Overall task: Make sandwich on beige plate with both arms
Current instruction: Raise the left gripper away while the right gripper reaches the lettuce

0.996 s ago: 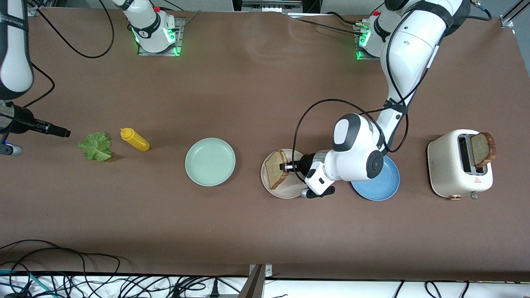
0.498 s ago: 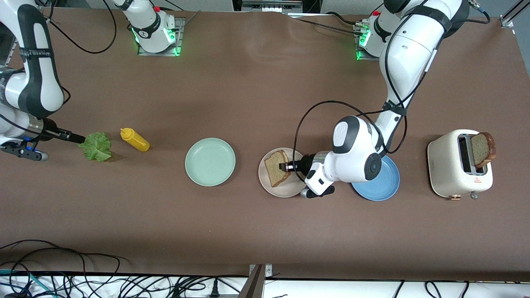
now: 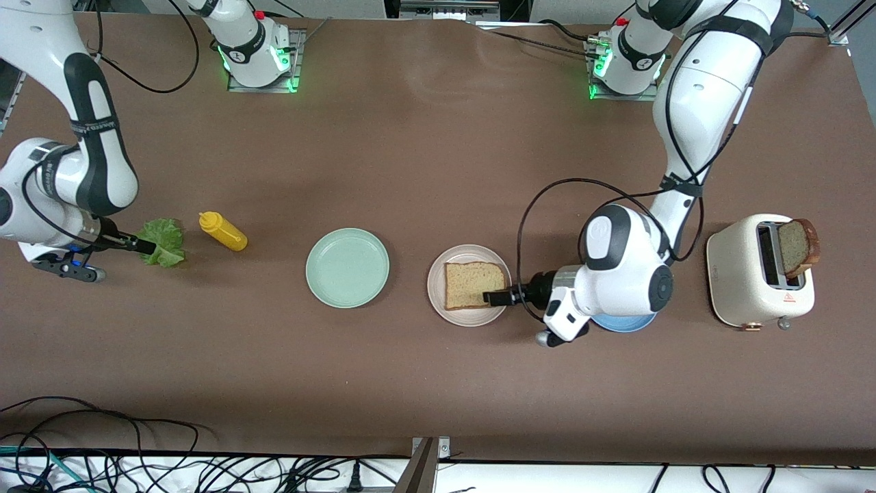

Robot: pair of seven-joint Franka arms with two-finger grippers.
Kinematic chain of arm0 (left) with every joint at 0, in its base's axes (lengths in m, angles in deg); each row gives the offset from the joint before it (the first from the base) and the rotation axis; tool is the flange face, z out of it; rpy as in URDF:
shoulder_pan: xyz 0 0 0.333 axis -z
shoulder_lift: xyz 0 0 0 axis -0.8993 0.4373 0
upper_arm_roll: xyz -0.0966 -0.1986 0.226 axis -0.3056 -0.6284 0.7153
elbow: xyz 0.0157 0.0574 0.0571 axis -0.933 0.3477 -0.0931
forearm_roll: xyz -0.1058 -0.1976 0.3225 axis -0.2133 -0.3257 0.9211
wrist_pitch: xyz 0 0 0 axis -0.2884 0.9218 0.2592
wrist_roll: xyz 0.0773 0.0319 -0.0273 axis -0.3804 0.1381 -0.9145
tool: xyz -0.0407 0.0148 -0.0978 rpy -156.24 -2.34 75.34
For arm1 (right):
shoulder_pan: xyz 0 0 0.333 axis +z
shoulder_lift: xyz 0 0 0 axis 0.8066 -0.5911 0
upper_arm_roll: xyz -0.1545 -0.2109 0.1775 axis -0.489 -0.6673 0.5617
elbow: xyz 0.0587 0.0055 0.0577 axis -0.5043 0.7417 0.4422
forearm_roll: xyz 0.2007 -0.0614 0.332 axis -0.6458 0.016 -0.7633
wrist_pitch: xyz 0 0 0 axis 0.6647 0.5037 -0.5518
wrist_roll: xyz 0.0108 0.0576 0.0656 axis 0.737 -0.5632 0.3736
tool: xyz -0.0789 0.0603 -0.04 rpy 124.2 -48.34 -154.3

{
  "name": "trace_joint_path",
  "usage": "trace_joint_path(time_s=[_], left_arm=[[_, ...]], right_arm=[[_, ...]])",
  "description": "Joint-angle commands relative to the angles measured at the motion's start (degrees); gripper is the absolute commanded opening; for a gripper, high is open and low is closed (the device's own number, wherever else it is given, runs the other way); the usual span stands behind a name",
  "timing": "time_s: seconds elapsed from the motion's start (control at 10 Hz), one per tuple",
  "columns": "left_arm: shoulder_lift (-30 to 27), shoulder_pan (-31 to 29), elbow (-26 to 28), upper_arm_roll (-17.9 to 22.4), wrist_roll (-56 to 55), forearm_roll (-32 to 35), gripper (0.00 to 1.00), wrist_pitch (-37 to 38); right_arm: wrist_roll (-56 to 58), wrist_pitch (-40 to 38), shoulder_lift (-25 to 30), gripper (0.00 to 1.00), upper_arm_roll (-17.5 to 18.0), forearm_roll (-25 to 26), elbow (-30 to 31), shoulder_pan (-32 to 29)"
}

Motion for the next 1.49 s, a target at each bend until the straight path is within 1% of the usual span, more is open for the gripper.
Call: trace_joint_path(time_s=[0.0, 0.1, 0.2, 0.4, 0.5, 0.6, 0.7, 0.8, 0.9, 1.0, 1.1, 1.19, 1.39], left_arm=[[-4.71, -0.3, 0.04, 5.05, 0.63, 8.53, 1.0, 5.25], [-8.04, -1.87, 0.13, 5.59, 0.55, 13.72, 1.0, 7.97], [-11.99, -4.32, 0.13, 5.6, 0.63, 18.04, 1.0, 8.34], [-21.04, -5.14, 3.8, 5.68, 0.46, 23.16, 1.0, 14.29], [-25.61, -5.22, 5.73, 5.68, 0.28, 27.44, 1.0, 17.11], [-27.39, -6.27, 4.27, 5.6, 0.19, 29.23, 1.0, 23.49], [-27.41, -8.11, 0.26, 5.6, -0.07, 29.07, 1.0, 30.08], [-27.59, -8.65, -1.18, 6.03, -2.42, 29.24, 1.0, 32.93], [-28.89, -9.0, -1.36, 7.25, -5.92, 29.42, 1.0, 33.83], [-31.52, -9.0, -1.45, 8.83, -6.13, 30.38, 1.0, 36.45], [-34.24, -9.0, -1.37, 8.76, -6.14, 33.34, 1.0, 39.52], [-35.83, -8.92, -1.37, 8.59, -6.14, 34.68, 1.0, 41.9], [-37.16, -9.09, -1.19, 9.11, -6.22, 34.6, 1.0, 44.38]], right_arm=[[0.86, 0.48, -0.9, 1.0, 0.28, -0.28, -0.54, 0.01], [0.78, 0.48, -0.91, 1.0, 1.23, -0.63, -0.54, -0.16], [0.77, 0.48, -0.91, 1.0, 1.85, -0.72, -0.54, -0.34], [0.86, 0.04, -1.0, 1.0, 1.95, -0.72, -0.36, -0.51], [0.78, 0.04, -1.35, 1.0, 2.38, -0.72, -0.45, -0.51], [0.86, 0.13, -1.87, 1.0, 2.91, -1.68, -0.54, -0.51], [1.73, 0.04, -2.05, 1.0, 3.09, -3.51, -0.54, -0.51], [2.96, 0.04, -2.31, 1.0, 3.26, -4.58, -0.54, -0.51], [3.23, -0.04, -2.58, 1.0, 3.35, -4.85, -0.54, -0.51], [3.32, 0.04, -3.19, 1.0, 3.35, -4.76, -0.54, -0.6], [3.85, 0.04, -3.72, 1.0, 3.35, -4.85, -0.63, -0.69], [3.94, 0.04, -4.24, 1.0, 3.35, -4.94, -0.71, -0.78], [4.72, 0.04, -5.04, 1.0, 3.53, -7.39, -0.89, -1.39]])
